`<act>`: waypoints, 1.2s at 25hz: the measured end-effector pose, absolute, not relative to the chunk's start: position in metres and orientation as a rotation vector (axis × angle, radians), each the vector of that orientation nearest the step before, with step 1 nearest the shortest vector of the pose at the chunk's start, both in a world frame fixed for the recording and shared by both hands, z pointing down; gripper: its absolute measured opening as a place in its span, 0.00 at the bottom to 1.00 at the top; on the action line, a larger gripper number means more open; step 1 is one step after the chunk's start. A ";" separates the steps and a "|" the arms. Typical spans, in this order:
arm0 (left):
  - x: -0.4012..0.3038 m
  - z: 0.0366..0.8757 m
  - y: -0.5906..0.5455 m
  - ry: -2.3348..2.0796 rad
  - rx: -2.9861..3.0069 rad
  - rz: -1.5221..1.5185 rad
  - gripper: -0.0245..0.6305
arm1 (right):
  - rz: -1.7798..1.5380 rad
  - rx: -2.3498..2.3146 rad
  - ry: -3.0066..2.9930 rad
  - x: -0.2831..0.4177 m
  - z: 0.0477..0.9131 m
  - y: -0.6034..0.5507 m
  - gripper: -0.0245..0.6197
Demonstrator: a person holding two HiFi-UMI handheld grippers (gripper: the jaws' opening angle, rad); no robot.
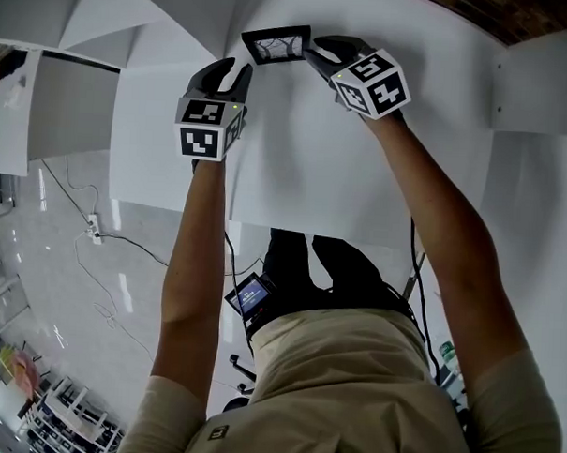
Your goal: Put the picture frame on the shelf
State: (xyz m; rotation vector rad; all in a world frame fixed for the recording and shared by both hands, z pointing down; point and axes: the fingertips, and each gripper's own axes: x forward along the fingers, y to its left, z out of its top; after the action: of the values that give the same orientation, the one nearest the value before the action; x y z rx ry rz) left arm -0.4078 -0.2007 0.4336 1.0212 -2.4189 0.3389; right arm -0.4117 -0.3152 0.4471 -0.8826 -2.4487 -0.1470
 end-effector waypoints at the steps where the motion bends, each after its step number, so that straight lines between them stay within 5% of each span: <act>1: -0.405 0.428 -0.199 -2.423 1.019 0.340 0.18 | -0.147 -0.882 -2.451 -0.409 0.443 -0.316 0.18; 14: -0.328 0.311 -0.169 -2.485 1.026 0.394 0.18 | -0.025 -0.880 -2.526 -0.340 0.345 -0.331 0.17; 22: -0.256 0.231 -0.148 -2.541 1.048 0.390 0.06 | 0.108 -1.050 -2.532 -0.270 0.274 -0.308 0.08; 30: -0.187 0.177 -0.124 -2.532 1.102 0.386 0.05 | 0.043 -1.276 -2.497 -0.215 0.192 -0.271 0.05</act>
State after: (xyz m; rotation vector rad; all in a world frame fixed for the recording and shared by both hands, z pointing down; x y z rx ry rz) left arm -0.1871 -0.1237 0.1771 1.1016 -2.5321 0.3864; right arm -0.2146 -0.2712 0.1920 -1.2764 -2.4970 0.0431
